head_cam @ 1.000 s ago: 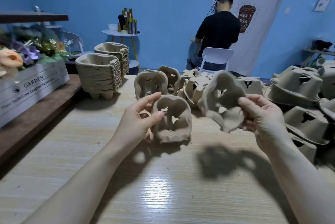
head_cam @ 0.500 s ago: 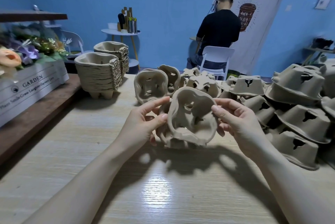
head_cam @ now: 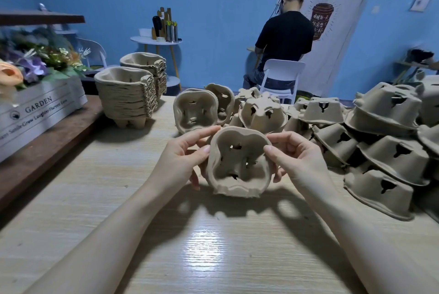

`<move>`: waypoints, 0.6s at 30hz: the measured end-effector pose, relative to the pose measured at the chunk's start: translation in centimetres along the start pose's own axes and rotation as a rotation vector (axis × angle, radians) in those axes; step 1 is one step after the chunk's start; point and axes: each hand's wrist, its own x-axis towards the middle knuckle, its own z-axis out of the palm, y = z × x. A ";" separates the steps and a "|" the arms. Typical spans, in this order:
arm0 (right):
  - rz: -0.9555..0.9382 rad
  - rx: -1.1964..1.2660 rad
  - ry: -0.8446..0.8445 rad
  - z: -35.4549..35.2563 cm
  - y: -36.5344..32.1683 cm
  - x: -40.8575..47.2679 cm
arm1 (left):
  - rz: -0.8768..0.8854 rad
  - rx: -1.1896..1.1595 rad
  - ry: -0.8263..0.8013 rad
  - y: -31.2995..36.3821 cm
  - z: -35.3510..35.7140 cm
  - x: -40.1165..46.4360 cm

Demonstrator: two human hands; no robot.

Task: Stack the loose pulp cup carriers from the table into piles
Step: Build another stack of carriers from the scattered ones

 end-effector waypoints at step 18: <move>-0.252 -0.729 0.091 -1.8 -0.4 9.5 | -0.045 0.052 0.267 -0.2 -0.1 0.6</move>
